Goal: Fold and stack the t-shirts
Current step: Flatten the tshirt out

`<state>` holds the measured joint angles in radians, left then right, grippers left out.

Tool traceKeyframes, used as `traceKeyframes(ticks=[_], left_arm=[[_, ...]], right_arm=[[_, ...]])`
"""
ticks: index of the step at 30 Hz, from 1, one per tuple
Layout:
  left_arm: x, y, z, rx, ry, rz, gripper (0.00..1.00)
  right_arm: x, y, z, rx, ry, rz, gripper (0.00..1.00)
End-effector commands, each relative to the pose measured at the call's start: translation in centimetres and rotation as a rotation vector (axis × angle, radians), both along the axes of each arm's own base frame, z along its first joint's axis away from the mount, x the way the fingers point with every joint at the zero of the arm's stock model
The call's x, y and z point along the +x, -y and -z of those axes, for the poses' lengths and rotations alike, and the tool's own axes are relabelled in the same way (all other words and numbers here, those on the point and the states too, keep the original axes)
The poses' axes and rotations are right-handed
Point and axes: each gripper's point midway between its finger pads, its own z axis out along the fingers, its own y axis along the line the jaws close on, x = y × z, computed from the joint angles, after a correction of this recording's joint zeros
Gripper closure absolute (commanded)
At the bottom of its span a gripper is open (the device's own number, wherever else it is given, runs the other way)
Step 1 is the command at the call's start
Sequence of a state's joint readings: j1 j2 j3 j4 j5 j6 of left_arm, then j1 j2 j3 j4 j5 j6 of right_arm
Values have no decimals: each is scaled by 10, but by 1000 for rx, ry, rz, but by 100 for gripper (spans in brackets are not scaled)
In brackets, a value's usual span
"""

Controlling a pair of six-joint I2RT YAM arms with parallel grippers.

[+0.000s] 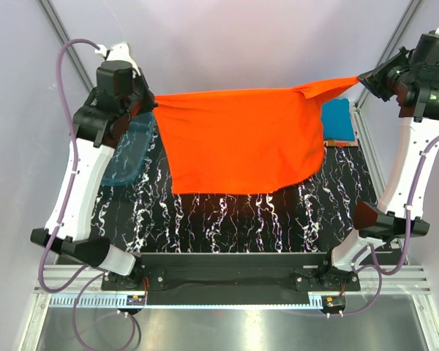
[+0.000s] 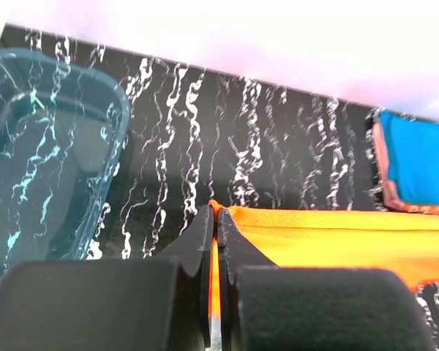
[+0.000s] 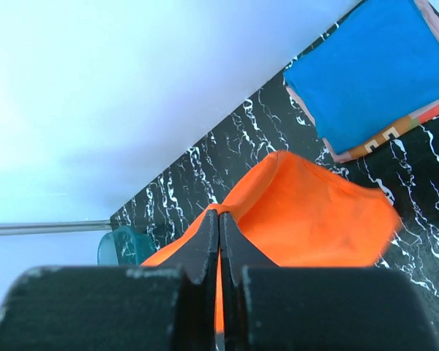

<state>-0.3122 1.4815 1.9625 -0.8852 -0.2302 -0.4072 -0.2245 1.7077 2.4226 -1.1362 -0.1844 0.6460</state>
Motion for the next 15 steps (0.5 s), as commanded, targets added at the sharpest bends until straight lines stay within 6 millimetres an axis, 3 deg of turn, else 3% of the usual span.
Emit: traceKeyframes(ticks=[1, 2, 4, 5, 8, 9, 11, 12, 15], left_arm=[[-25, -14, -60, -33, 193, -5, 100], [-36, -14, -78, -53, 250, 10, 100], [-49, -16, -90, -57, 297, 29, 100], [-66, -20, -108, -71, 360, 37, 100], [-92, -25, -131, -88, 460, 57, 100], [-113, -30, -147, -103, 521, 67, 100], [-134, -33, -160, -120, 588, 83, 100], [-156, -40, -171, -133, 637, 83, 100], [-183, -45, -181, -142, 693, 100, 100]], right_arm=[[-36, 2, -54, -62, 147, 33, 100], [-42, 3, -61, -79, 167, 41, 100], [-65, -1, -83, -100, 230, 53, 100], [-73, -1, -89, -109, 245, 61, 100], [-107, -7, -113, -143, 320, 65, 100], [-116, -10, -119, -151, 339, 65, 100], [-143, -17, -135, -166, 402, 60, 100], [-151, -19, -139, -170, 422, 59, 100], [-196, -29, -163, -208, 528, 64, 100]])
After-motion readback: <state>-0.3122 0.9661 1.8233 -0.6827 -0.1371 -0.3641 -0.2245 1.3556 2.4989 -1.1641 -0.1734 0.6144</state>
